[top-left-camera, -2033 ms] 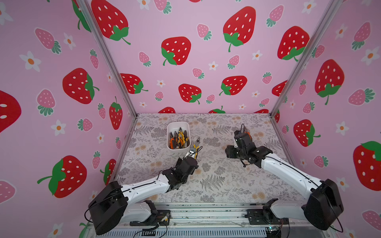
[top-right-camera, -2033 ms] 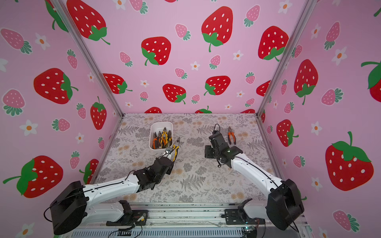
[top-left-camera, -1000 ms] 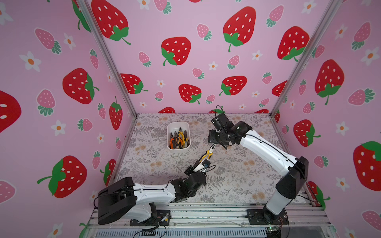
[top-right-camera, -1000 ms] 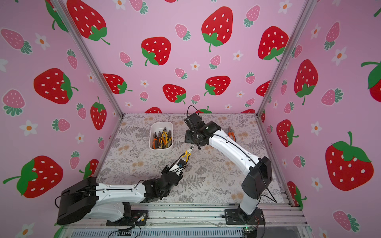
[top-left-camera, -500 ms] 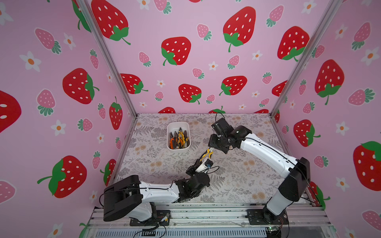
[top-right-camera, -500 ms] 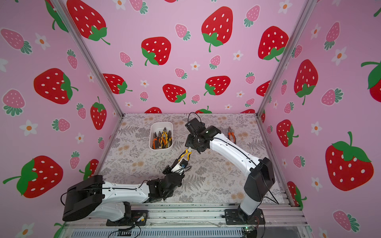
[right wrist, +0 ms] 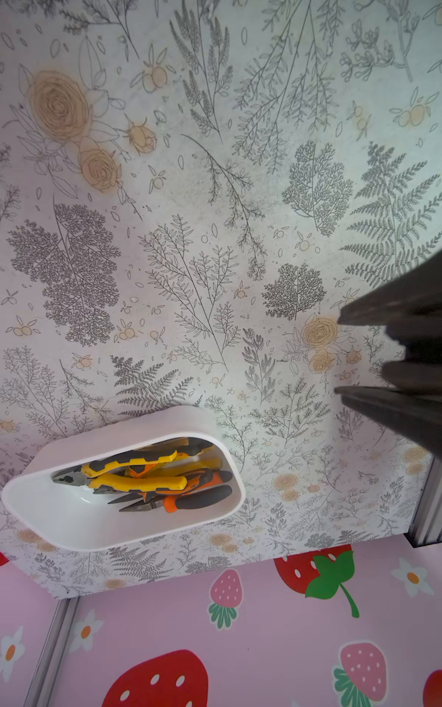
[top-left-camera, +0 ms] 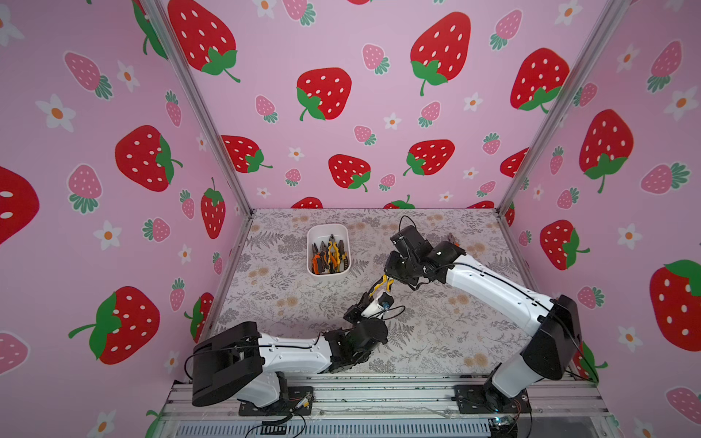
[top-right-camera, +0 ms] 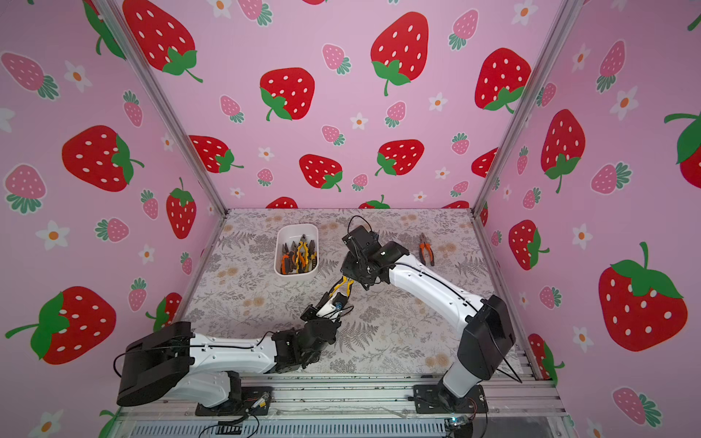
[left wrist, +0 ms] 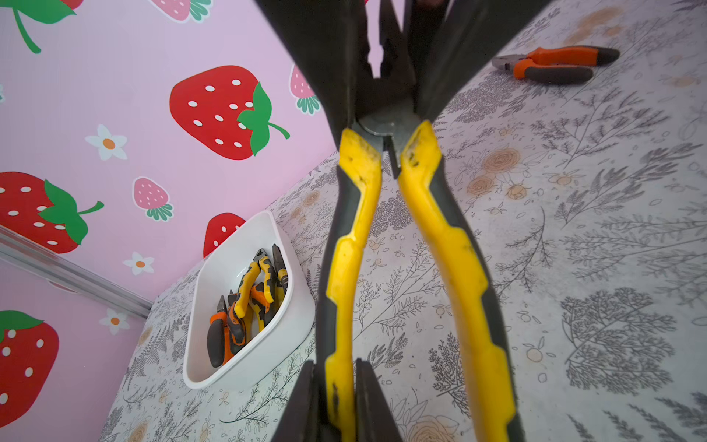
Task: Take the pliers out of the storage box
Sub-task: Place the pliers at the center of the board.
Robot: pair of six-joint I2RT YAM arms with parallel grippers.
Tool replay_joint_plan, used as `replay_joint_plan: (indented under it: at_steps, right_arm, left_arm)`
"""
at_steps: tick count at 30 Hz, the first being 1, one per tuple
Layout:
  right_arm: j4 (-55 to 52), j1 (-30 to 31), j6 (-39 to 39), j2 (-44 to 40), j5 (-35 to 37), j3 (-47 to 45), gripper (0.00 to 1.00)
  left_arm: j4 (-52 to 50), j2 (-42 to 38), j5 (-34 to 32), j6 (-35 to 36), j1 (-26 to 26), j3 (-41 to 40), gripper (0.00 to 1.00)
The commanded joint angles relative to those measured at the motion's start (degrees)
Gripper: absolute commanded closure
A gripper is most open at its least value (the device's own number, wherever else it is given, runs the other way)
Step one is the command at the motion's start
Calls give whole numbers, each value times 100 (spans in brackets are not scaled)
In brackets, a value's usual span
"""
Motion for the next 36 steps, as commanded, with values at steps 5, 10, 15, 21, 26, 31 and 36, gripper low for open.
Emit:
replay_joint_plan:
  at_steps: [5,10,15,21,26,31,36]
  right_arm:
    - [-96,115,-175,-115,13,-43,100]
    - [-151,120,-525,-114,255,-13,100]
    - [-783,-92,-1275,-105,1268,526,100]
    - [-1323,-836,-2448,-157,2130,1343,100]
    - [-927,-1767,-3438,-403,2079,1430,100]
    - [-341,-2347,-4257,-467,2019,1518,93]
    - [-79,-2911,-4434,-105,1404,1756,100]
  left_arm:
    - [281,-112,-205,-93,33,316,100]
    - [299,-280,-113,-145,50,213,69]
    - [447,-674,-91,-301,113,-112,20]
    - [255,-748,35,-425,193,-97,14]
    - [90,-614,67,-502,281,39,14]
    - [-180,-815,261,-852,536,5,11]
    - [-751,-1261,931,-1580,1184,-103,6]
